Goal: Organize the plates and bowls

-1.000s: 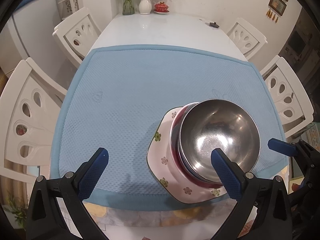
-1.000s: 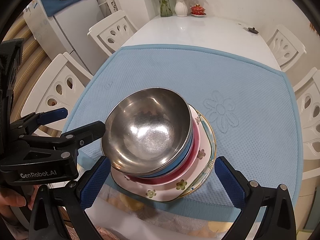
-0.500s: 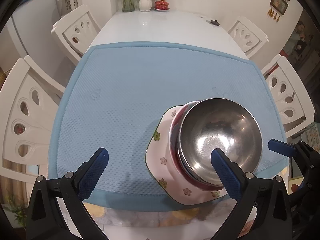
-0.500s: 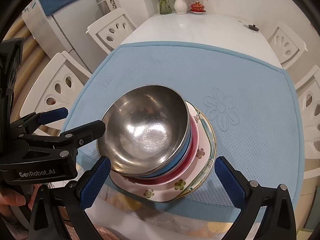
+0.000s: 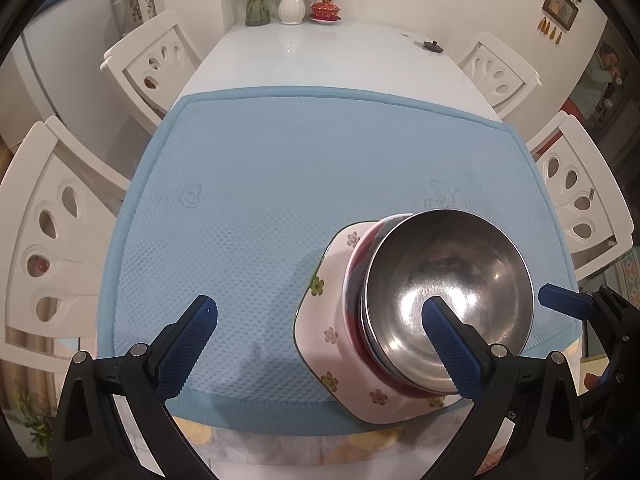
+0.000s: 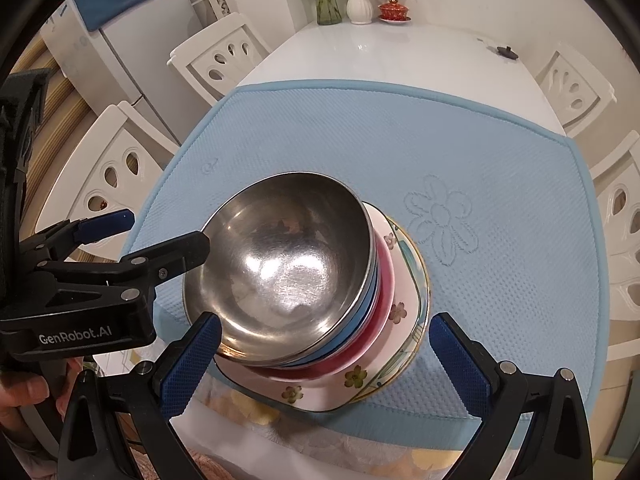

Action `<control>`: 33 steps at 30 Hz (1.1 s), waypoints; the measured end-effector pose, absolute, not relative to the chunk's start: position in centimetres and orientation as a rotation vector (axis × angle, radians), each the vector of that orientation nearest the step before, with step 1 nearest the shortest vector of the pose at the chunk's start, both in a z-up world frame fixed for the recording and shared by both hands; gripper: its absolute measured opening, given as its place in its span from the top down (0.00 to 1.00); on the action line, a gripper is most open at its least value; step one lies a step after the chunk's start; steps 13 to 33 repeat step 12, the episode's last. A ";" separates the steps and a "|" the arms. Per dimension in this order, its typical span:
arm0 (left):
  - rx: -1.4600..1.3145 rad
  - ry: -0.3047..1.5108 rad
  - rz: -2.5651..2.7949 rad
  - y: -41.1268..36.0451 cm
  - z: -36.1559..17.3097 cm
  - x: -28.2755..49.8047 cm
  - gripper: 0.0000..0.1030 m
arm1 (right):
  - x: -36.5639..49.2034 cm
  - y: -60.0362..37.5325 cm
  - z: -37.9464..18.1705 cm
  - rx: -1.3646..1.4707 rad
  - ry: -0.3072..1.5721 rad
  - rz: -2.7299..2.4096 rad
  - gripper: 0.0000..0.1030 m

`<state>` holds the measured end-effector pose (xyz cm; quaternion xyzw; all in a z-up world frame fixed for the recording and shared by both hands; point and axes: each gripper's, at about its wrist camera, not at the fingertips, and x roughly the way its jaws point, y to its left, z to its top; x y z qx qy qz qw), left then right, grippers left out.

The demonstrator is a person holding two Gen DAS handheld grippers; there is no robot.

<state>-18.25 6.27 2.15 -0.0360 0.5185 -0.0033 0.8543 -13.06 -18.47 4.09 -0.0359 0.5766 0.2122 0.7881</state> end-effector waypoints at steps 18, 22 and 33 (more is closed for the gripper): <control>-0.080 1.072 -0.028 6.6 2.1 -17.4 0.01 | -12.0 -18.6 3.5 -0.081 1.261 0.445 0.00; -0.080 1.072 -0.028 6.6 2.1 -17.4 0.01 | -12.0 -18.6 3.5 -0.081 1.261 0.445 0.00; -0.080 1.072 -0.028 6.6 2.1 -17.4 0.01 | -12.0 -18.6 3.5 -0.081 1.261 0.445 0.00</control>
